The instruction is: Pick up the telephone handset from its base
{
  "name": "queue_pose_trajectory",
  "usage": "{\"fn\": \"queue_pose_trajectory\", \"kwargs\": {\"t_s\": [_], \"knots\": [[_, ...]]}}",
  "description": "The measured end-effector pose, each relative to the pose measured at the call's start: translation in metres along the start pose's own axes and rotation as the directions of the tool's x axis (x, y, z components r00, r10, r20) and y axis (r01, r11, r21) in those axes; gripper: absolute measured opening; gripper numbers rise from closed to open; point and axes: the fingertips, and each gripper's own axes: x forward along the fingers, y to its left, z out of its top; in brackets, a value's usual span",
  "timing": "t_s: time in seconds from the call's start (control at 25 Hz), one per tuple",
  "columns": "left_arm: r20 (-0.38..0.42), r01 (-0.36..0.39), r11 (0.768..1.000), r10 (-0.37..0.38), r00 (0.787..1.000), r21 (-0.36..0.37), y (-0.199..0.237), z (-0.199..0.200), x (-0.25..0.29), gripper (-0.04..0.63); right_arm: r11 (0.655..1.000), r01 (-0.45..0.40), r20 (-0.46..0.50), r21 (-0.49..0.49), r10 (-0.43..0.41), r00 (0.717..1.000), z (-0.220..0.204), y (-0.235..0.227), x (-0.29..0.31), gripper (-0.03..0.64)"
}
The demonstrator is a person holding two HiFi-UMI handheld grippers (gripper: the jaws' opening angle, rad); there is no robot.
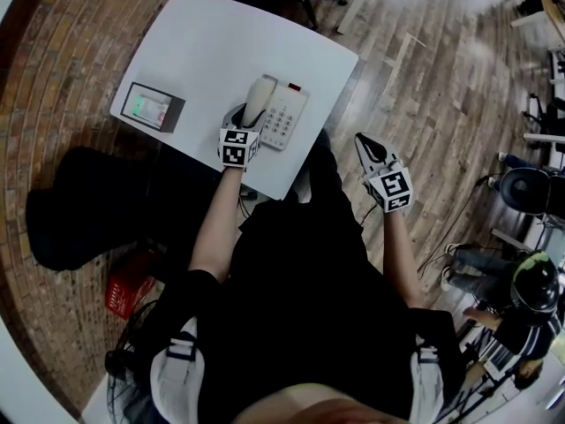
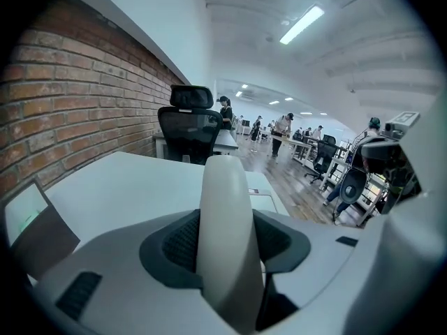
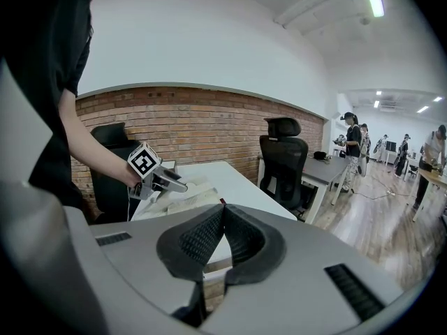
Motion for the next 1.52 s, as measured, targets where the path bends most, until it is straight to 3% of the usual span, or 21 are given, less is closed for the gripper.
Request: {"fn": "queue_pose_trajectory", "kwargs": {"t_s": [0.52,1.16,1.52], "knots": [[0.092,0.1,0.993,-0.094,0.991,-0.063,-0.024,0.011,-0.046,0.216,1.0,-0.001,0.039,-0.008,0.001,0.999,0.003,0.025,-0.01,-0.002],[0.183,0.169,0.984,-0.157,0.97,-0.053,-0.04,0.027,-0.107,0.216,0.999,0.043,0.075,-0.023,-0.041,0.996,0.0,0.038,-0.02,-0.002],[0.25,0.205,0.976,-0.181,0.951,-0.075,-0.044,0.045,-0.137,0.216,0.999,0.022,0.073,-0.05,-0.018,0.997,0.009,0.047,-0.017,-0.002]]}}
